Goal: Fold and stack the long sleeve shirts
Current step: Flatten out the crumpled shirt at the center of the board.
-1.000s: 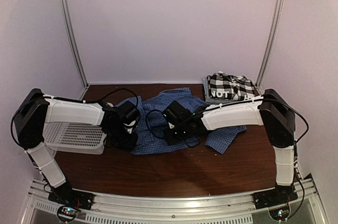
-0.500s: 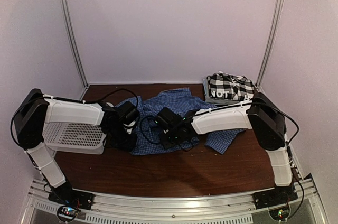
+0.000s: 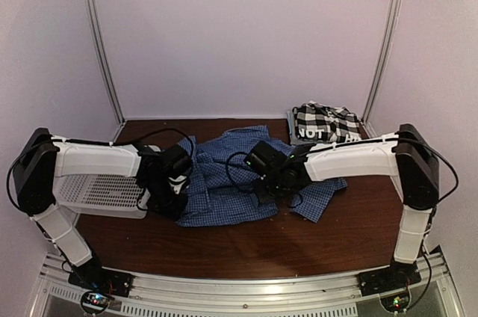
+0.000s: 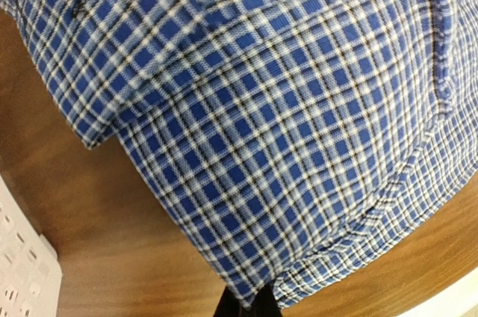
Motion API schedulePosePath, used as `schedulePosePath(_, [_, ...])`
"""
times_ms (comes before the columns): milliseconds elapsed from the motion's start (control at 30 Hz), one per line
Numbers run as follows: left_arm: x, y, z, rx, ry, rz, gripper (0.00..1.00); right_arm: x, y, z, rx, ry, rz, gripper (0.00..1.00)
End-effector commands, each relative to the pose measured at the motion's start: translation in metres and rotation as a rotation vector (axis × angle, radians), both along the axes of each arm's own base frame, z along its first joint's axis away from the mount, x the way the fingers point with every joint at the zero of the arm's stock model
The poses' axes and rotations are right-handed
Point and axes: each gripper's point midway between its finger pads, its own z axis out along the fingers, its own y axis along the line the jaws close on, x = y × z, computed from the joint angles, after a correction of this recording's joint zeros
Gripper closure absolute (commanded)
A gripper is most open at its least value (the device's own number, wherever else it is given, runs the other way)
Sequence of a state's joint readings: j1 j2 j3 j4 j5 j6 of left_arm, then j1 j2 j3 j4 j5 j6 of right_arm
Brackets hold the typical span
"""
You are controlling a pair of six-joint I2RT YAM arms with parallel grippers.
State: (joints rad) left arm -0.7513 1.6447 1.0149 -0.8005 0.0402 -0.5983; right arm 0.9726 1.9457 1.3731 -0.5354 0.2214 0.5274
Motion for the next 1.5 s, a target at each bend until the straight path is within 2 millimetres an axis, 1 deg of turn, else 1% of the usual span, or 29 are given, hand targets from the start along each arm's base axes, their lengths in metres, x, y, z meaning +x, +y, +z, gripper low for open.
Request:
schedulePosePath(0, [-0.029,0.011,0.013,0.021,0.091,-0.074,1.0,-0.042,-0.055,0.006,-0.016,0.095,-0.062,1.0])
schedulePosePath(167, [-0.043,0.017,0.032,0.029,0.131,-0.14,1.0,-0.115,-0.105,-0.017,-0.028,0.266,-0.077,1.0])
schedulePosePath(267, [-0.055,0.024,0.041,0.041,0.164,-0.182,1.0,-0.15,-0.129,-0.026,-0.052,0.35,-0.08,1.0])
schedulePosePath(333, [-0.066,0.023,0.046,0.006,0.19,-0.214,1.0,-0.172,-0.14,-0.029,-0.051,0.402,-0.077,1.0])
schedulePosePath(433, [-0.081,0.021,0.049,-0.037,0.214,-0.234,1.0,-0.194,-0.151,-0.03,-0.053,0.457,-0.074,1.0])
schedulePosePath(567, [-0.096,0.024,0.048,-0.048,0.221,-0.254,1.0,-0.22,-0.151,-0.03,-0.044,0.517,-0.044,1.0])
schedulePosePath(633, [-0.105,0.022,0.051,-0.073,0.231,-0.277,1.0,-0.227,-0.148,-0.026,-0.038,0.514,-0.03,0.98])
schedulePosePath(700, [-0.12,0.02,0.05,-0.092,0.262,-0.314,1.0,-0.224,-0.144,-0.014,-0.023,0.486,-0.028,0.92])
schedulePosePath(733, [-0.127,0.018,0.049,-0.096,0.275,-0.332,0.98,-0.219,-0.143,-0.006,-0.019,0.458,-0.039,0.88])
schedulePosePath(800, [-0.142,0.018,0.046,-0.085,0.301,-0.37,0.91,-0.203,-0.138,0.014,0.006,0.383,-0.054,0.72])
schedulePosePath(833, [-0.145,0.018,0.046,-0.076,0.302,-0.382,0.84,-0.195,-0.133,0.024,0.027,0.362,-0.059,0.64])
schedulePosePath(867, [-0.145,0.018,0.049,-0.064,0.291,-0.379,0.75,-0.181,-0.127,0.038,0.051,0.317,-0.066,0.59])
schedulePosePath(933, [-0.137,0.018,0.061,-0.052,0.247,-0.368,0.58,-0.154,-0.119,0.059,0.067,0.251,-0.061,0.51])
schedulePosePath(967, [-0.13,0.016,0.07,-0.046,0.217,-0.353,0.51,-0.14,-0.116,0.068,0.071,0.22,-0.063,0.48])
schedulePosePath(1000, [-0.12,0.014,0.079,-0.036,0.172,-0.336,0.48,-0.124,-0.112,0.078,0.085,0.186,-0.065,0.47])
schedulePosePath(1067, [-0.099,0.004,0.098,-0.039,0.089,-0.296,0.47,-0.091,-0.11,0.091,0.106,0.149,-0.083,0.47])
schedulePosePath(1133, [-0.074,-0.015,0.12,-0.067,0.002,-0.252,0.46,-0.06,-0.104,0.106,0.164,0.094,-0.089,0.48])
schedulePosePath(1167, [-0.06,-0.026,0.127,-0.089,-0.035,-0.237,0.46,-0.042,-0.096,0.112,0.212,0.064,-0.081,0.48])
schedulePosePath(1200, [-0.043,-0.037,0.133,-0.105,-0.075,-0.213,0.47,-0.024,-0.092,0.114,0.248,0.047,-0.088,0.5])
schedulePosePath(1267, [-0.008,-0.054,0.134,-0.113,-0.126,-0.16,0.48,0.011,-0.075,0.117,0.319,0.024,-0.077,0.55])
schedulePosePath(1300, [0.012,-0.065,0.136,-0.124,-0.152,-0.134,0.49,0.025,-0.069,0.115,0.328,0.019,-0.075,0.57])
schedulePosePath(1367, [0.047,-0.078,0.131,-0.142,-0.182,-0.088,0.5,0.051,-0.057,0.117,0.347,-0.012,-0.07,0.58])
schedulePosePath(1400, [0.068,-0.081,0.126,-0.152,-0.198,-0.054,0.51,0.063,-0.052,0.12,0.359,-0.031,-0.067,0.58])
schedulePosePath(1467, [0.102,-0.087,0.115,-0.181,-0.219,-0.009,0.52,0.083,-0.047,0.108,0.37,-0.027,-0.065,0.58])
